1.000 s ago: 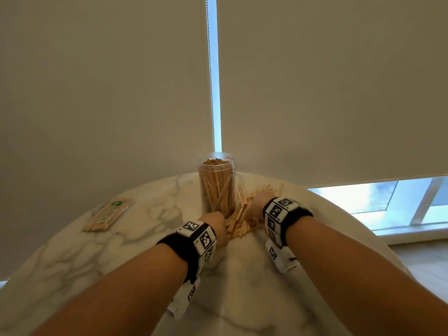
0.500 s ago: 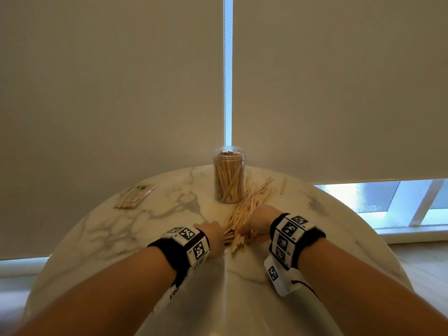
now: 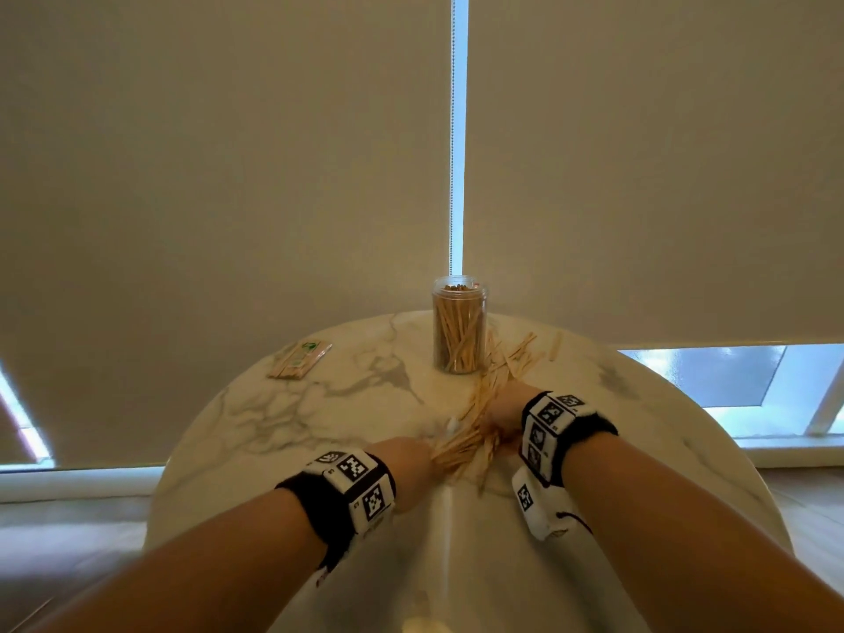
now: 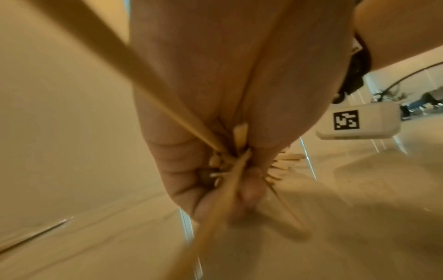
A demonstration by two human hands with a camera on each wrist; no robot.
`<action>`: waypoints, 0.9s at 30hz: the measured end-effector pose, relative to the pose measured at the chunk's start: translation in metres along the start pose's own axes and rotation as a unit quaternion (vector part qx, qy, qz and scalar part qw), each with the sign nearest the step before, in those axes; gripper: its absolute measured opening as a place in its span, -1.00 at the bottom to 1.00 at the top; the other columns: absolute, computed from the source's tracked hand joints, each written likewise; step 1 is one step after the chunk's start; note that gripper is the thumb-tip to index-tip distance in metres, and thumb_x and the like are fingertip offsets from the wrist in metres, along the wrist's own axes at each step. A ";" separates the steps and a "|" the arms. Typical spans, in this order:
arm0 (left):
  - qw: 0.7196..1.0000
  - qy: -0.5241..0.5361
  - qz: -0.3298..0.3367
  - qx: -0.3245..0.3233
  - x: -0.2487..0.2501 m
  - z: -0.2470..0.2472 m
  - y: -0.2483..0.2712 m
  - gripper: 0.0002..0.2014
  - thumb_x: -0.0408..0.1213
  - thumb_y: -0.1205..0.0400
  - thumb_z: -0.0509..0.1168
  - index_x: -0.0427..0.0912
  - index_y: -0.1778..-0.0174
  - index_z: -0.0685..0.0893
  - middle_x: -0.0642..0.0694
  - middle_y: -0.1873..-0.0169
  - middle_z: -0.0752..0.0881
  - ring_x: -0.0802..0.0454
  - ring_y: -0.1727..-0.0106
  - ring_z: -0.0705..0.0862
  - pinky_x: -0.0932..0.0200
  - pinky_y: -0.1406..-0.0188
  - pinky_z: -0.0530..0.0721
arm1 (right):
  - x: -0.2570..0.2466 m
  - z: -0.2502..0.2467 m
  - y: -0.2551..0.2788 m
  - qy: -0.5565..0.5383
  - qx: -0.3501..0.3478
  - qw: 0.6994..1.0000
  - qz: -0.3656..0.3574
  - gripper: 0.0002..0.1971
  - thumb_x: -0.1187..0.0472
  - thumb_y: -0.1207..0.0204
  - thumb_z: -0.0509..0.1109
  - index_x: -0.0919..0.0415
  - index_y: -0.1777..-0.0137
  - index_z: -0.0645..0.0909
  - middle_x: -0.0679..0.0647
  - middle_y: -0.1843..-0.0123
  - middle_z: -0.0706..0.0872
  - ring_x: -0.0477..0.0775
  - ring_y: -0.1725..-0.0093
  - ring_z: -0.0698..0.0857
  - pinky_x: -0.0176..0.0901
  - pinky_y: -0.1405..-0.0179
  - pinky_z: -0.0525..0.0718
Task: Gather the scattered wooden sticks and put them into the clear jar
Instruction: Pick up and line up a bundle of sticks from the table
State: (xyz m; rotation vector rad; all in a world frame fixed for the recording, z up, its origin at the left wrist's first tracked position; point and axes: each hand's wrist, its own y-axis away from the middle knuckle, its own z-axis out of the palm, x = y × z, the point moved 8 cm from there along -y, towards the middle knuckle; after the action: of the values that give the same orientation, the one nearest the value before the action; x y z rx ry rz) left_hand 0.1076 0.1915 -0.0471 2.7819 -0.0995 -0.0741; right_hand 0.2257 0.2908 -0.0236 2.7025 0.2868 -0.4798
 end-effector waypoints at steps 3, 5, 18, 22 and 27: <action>0.998 0.033 -0.022 -0.045 -0.017 0.000 0.008 -0.67 -0.23 -0.81 0.10 -0.36 -0.33 0.61 -0.28 -0.14 0.69 -0.20 -0.15 0.68 0.03 -0.11 0.60 | 0.024 0.001 -0.003 -0.136 -0.010 0.991 0.013 -0.93 0.30 -0.63 0.42 0.23 0.10 0.63 0.12 0.12 0.68 0.07 0.17 0.72 -0.10 0.05 0.80; 0.996 0.056 -0.038 -0.049 -0.032 -0.002 0.013 -0.68 -0.23 -0.82 0.11 -0.37 -0.28 0.64 -0.22 -0.04 0.71 -0.15 -0.04 0.68 0.01 -0.16 0.63 | 0.047 0.008 -0.012 -0.194 -0.013 0.979 0.056 -0.88 0.26 -0.49 0.55 0.31 0.14 0.70 0.26 0.14 0.77 0.22 0.09 0.80 0.11 -0.05 0.83; 0.749 0.643 -0.134 0.088 -0.054 0.000 0.005 -0.92 -0.32 -0.73 0.11 -0.22 0.05 0.46 -0.12 0.42 0.43 0.05 0.53 0.31 0.24 0.55 0.27 | 0.011 0.029 0.050 -0.398 -0.029 0.917 -0.017 -0.80 0.24 -0.67 0.42 0.43 -0.01 0.70 0.22 0.29 0.76 0.12 0.30 0.79 0.01 0.14 0.86; 0.680 0.709 -0.101 0.156 -0.043 -0.013 -0.004 -0.76 -0.11 -0.83 0.05 -0.21 -0.10 0.50 -0.10 0.39 0.48 0.04 0.49 0.41 0.17 0.51 0.46 | -0.005 0.020 0.054 -0.349 0.015 0.934 -0.068 -0.70 0.15 -0.68 0.39 0.46 -0.07 0.72 0.30 0.14 0.86 0.22 0.15 0.87 0.07 0.04 0.86; 0.624 0.750 -0.058 0.212 -0.035 -0.028 -0.012 -0.68 -0.07 -0.85 -0.02 -0.20 -0.32 0.48 -0.21 0.07 0.79 -0.09 0.21 0.80 0.06 0.28 0.75 | -0.029 0.002 0.066 -0.257 0.067 0.952 -0.155 -0.75 0.08 -0.72 0.33 0.18 0.12 0.71 0.16 0.20 0.85 0.08 0.27 0.85 -0.13 0.20 0.86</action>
State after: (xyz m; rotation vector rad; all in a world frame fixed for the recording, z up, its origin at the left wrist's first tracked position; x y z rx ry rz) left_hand 0.0755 0.2155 -0.0235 2.2182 0.5358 2.3664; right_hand 0.2152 0.2263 0.0074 2.5422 0.5456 -1.3044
